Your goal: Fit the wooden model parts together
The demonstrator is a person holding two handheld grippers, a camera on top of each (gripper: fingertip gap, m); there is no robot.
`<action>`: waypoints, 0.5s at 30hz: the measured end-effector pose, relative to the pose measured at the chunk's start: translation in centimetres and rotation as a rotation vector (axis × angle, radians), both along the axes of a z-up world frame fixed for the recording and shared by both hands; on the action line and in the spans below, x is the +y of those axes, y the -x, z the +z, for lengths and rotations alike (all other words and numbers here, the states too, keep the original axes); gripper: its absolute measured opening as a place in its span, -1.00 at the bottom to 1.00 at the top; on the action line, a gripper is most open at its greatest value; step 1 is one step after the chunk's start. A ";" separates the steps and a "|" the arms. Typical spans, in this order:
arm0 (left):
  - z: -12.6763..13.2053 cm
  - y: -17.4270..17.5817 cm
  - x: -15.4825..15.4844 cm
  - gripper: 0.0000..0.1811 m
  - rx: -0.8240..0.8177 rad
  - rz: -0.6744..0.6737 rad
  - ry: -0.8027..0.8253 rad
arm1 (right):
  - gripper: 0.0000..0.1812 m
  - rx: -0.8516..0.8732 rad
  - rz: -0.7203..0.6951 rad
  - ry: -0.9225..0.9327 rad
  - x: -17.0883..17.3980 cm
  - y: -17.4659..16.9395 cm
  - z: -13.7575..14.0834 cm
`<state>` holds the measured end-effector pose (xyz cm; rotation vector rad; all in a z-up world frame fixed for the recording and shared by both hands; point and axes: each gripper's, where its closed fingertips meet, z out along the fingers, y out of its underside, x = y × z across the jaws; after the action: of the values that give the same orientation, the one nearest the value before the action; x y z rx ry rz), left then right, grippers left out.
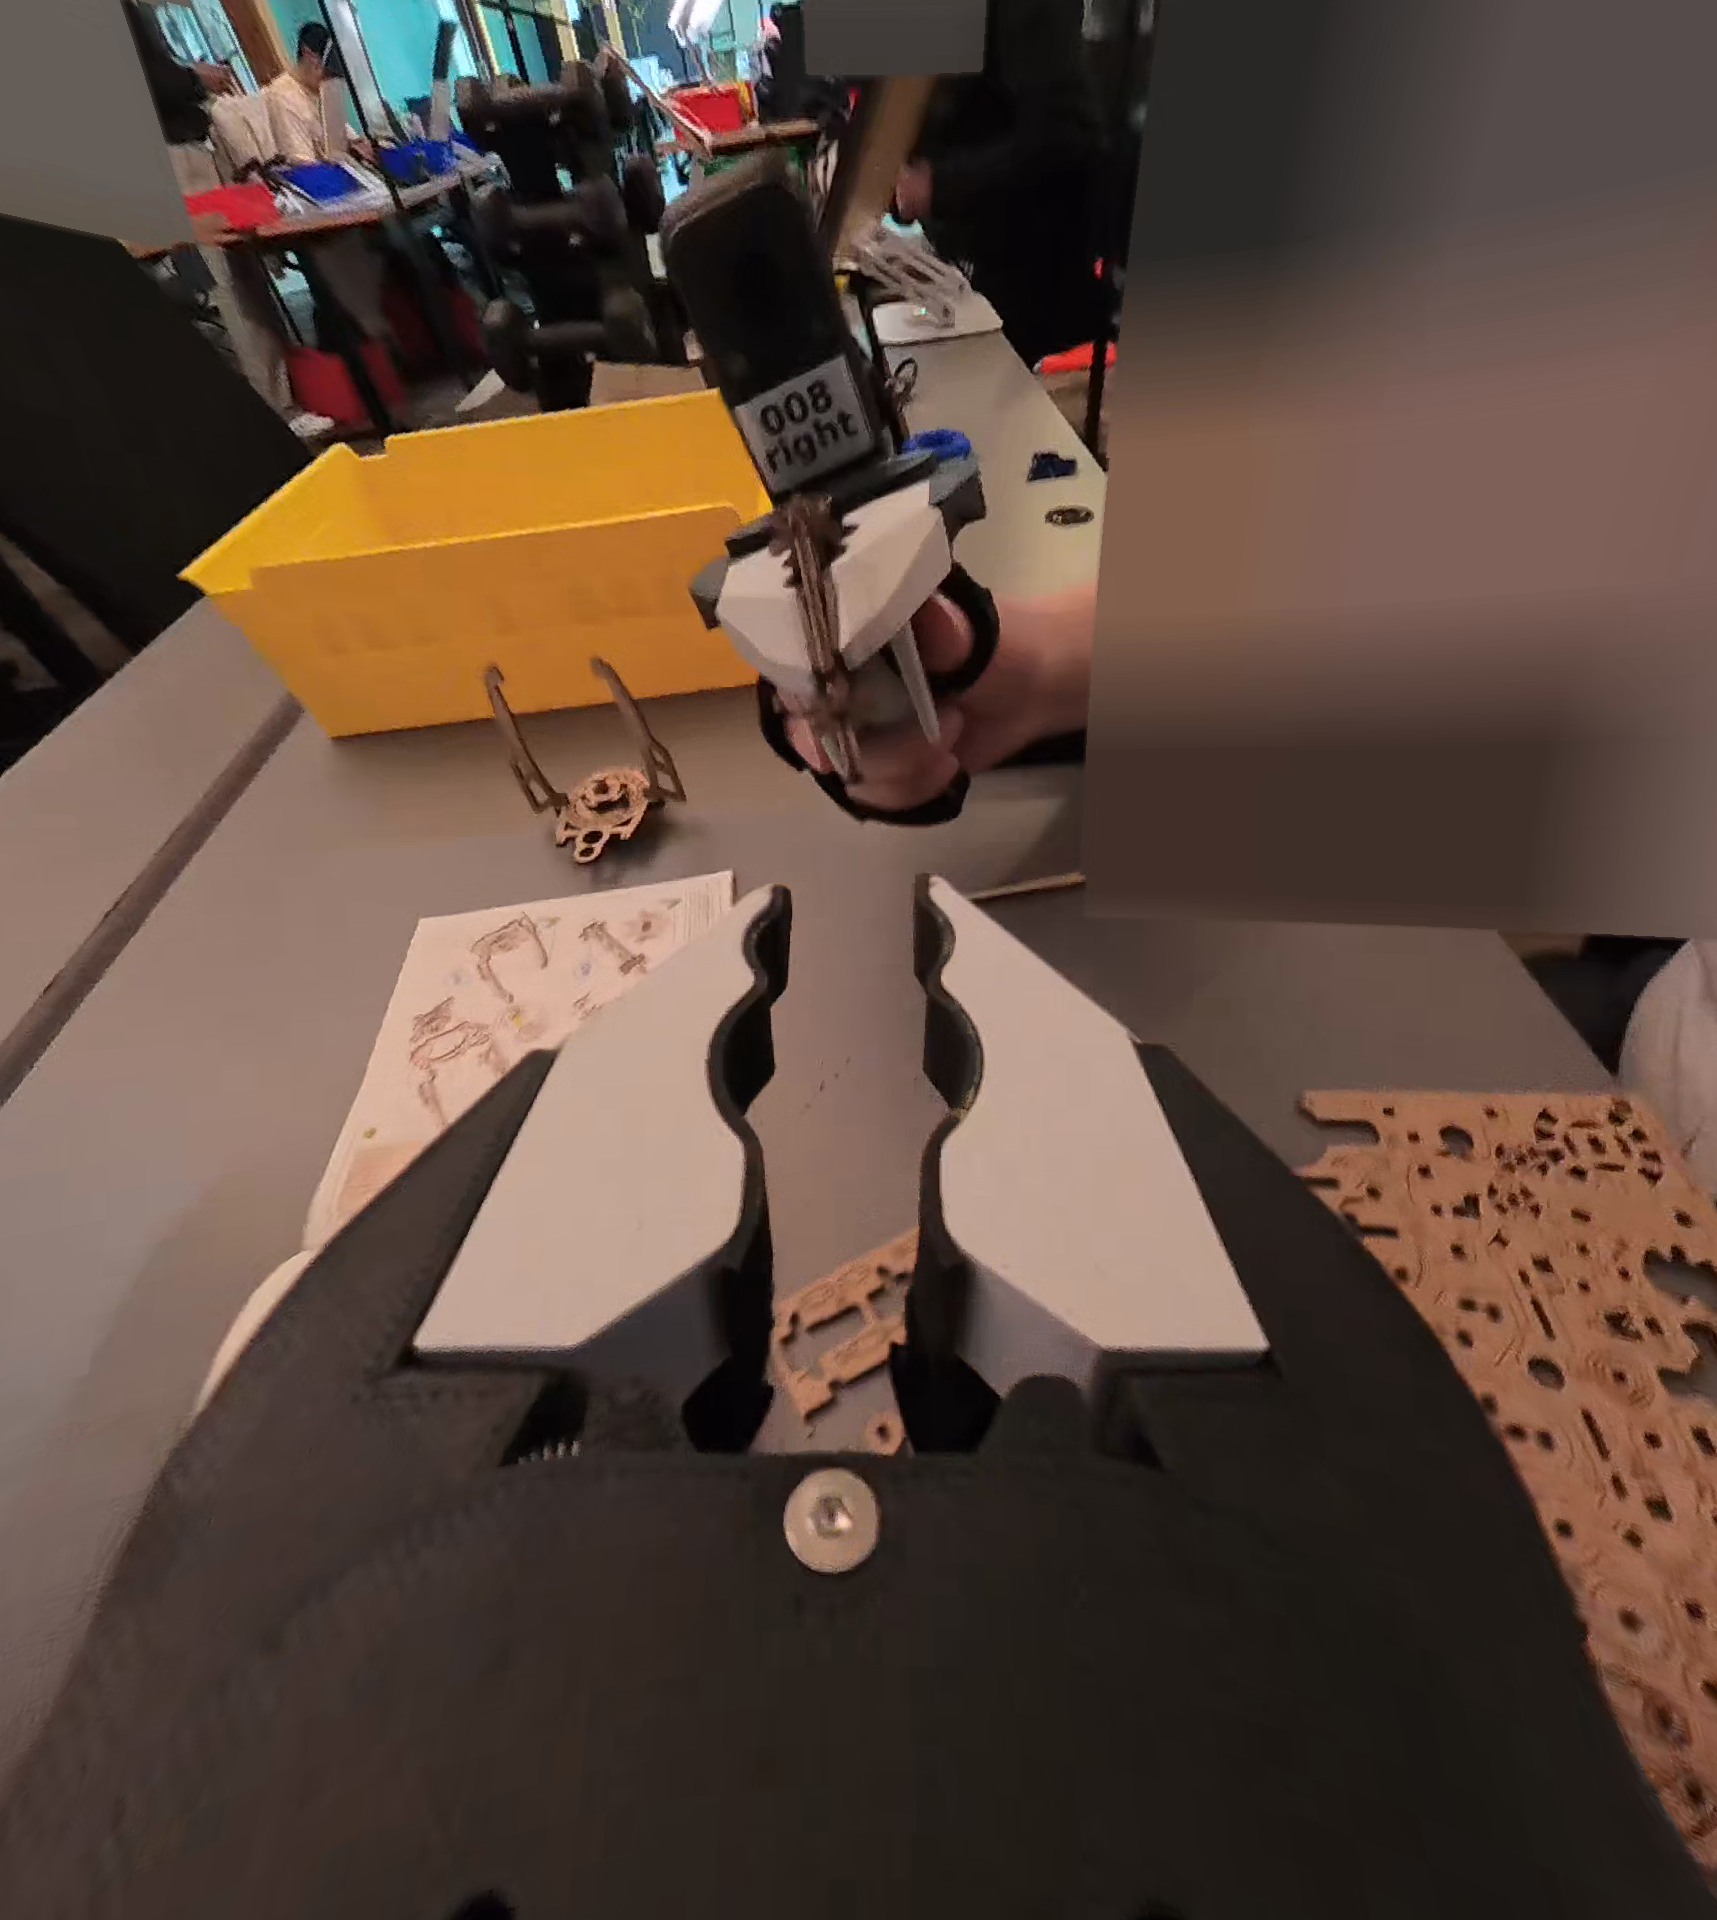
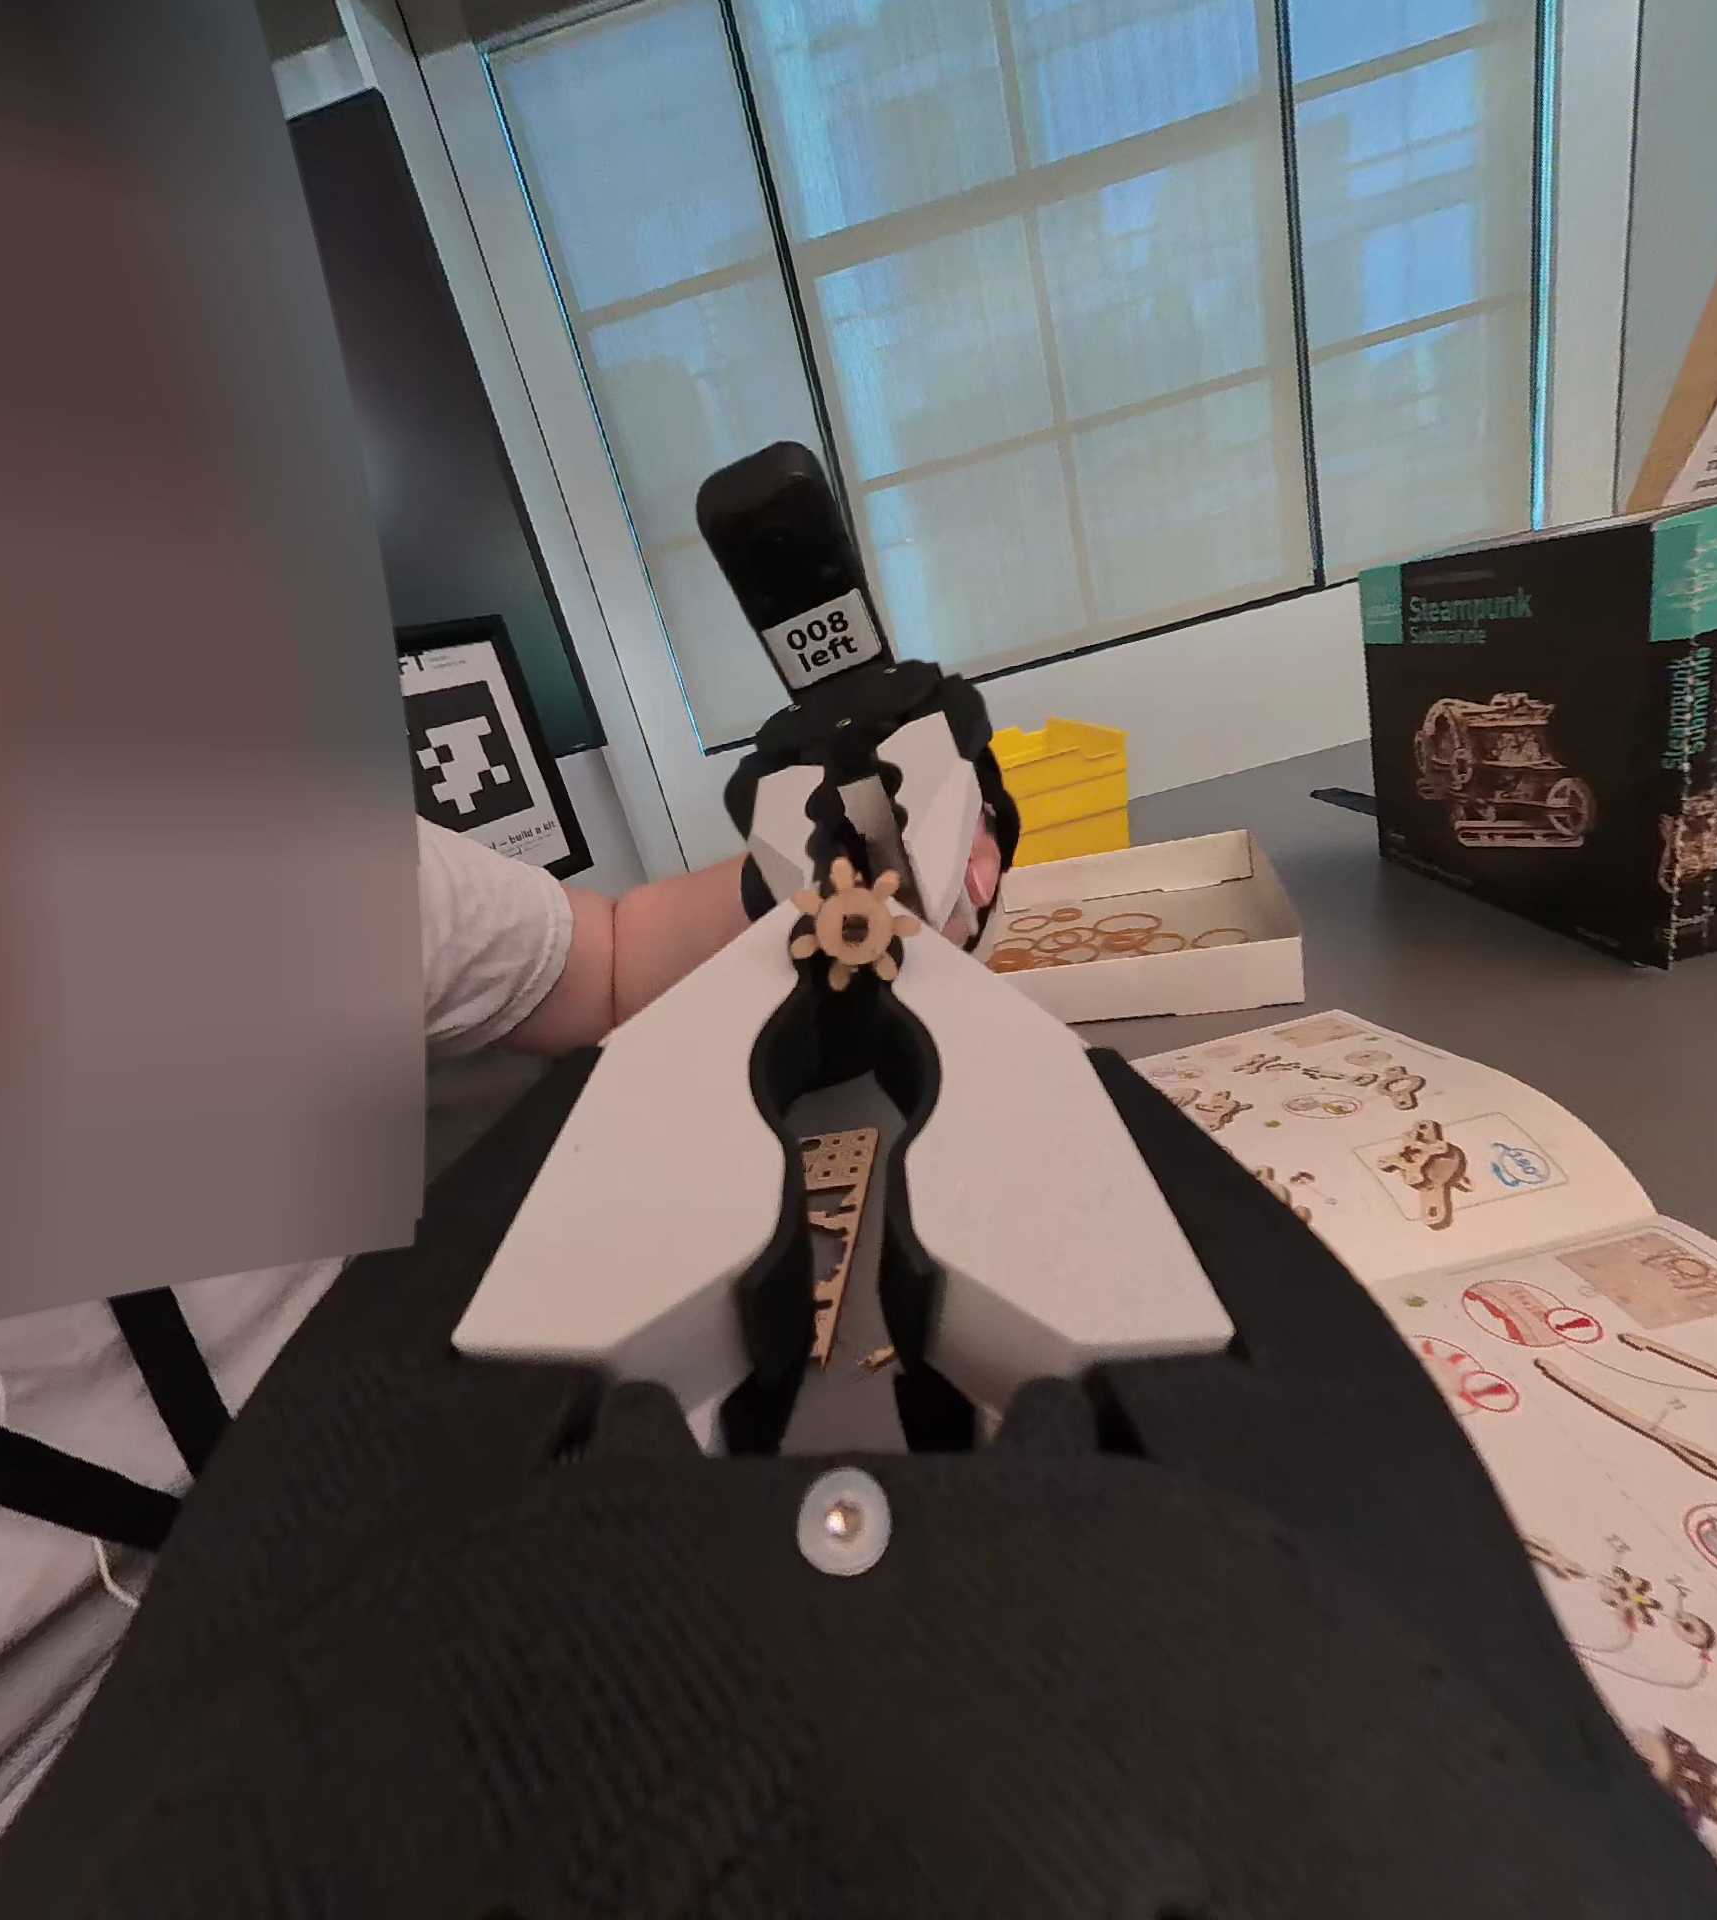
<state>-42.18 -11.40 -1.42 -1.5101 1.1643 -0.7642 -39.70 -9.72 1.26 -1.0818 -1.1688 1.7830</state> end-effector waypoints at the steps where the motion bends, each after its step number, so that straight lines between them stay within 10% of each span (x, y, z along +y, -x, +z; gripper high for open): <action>1: 0.1 -0.6 -0.2 -0.76 -0.017 -0.006 0.014 | -0.99 -0.003 0.007 0.003 -0.1 0.1 -0.1; 15: 0.3 -1.9 -0.7 -0.91 -0.084 -0.013 0.047 | -1.00 -0.047 0.035 -0.097 -2.0 1.0 -1.1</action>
<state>-40.27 -12.13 -1.09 -1.4960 1.1017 -0.8607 -40.66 -11.75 0.19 -1.0571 -1.2964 1.7171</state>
